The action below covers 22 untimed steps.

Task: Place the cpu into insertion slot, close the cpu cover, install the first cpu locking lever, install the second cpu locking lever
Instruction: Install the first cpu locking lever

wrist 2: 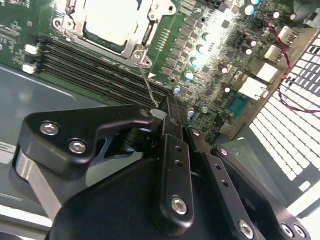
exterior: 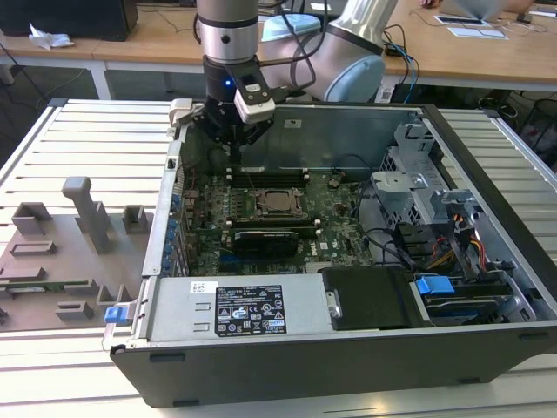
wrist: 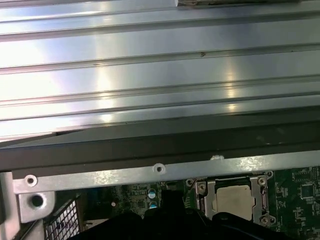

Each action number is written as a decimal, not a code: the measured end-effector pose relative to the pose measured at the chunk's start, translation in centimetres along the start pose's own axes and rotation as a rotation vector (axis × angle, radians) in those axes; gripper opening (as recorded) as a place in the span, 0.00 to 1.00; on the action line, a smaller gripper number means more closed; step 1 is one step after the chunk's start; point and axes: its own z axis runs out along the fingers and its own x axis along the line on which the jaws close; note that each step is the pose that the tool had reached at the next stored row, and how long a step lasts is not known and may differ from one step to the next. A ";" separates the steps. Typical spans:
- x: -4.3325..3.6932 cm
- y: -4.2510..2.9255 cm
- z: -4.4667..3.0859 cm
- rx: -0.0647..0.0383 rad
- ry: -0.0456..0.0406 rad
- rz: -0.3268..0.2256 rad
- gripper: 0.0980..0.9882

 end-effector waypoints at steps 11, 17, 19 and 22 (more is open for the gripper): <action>-1.54 0.14 0.05 0.000 0.0000 0.000 0.01; -3.36 0.30 0.12 0.000 0.0008 0.000 0.01; -4.00 0.36 0.14 0.000 0.0010 0.000 0.01; -4.53 0.40 0.14 0.000 0.0013 0.000 0.01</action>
